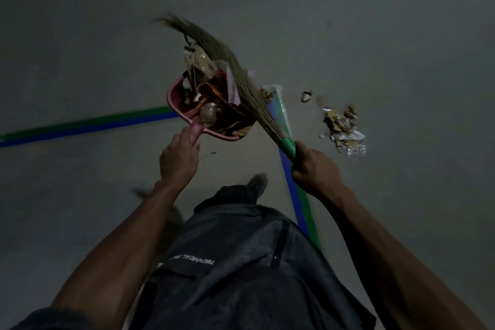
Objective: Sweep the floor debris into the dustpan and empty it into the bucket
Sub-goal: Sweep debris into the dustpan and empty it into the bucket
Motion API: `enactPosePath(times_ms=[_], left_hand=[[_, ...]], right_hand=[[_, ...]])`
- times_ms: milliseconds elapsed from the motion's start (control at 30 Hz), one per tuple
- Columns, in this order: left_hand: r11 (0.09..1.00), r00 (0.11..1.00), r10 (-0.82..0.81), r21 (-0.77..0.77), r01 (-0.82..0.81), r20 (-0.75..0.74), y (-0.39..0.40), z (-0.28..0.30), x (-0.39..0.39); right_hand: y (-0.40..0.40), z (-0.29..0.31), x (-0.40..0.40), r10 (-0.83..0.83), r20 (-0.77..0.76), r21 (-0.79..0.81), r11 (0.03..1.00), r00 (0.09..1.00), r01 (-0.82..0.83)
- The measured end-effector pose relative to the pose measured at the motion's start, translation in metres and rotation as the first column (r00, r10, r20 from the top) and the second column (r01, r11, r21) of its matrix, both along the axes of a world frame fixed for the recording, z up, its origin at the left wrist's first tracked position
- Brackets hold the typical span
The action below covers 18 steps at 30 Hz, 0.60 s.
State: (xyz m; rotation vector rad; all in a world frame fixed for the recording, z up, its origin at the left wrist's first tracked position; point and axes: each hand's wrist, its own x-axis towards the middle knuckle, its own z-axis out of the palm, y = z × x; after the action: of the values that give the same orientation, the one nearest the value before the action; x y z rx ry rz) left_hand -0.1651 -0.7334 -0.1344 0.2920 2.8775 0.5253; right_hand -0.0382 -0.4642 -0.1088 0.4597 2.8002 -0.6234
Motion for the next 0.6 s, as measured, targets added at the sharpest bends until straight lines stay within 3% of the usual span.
enactPosePath(times_ms=[333, 600], left_hand=[[0.955, 0.955, 0.297, 0.003, -0.297, 0.0, -0.154, 0.027, 0.121], [0.836, 0.836, 0.548, 0.055, -0.547, -0.018, -0.29, 0.023, 0.184]], right_hand=[[-0.127, 0.027, 0.034, 0.307, -0.003, 0.004, 0.952, 0.952, -0.307], [-0.269, 0.027, 0.033, 0.483, 0.027, 0.0, 0.875, 0.875, -0.484]])
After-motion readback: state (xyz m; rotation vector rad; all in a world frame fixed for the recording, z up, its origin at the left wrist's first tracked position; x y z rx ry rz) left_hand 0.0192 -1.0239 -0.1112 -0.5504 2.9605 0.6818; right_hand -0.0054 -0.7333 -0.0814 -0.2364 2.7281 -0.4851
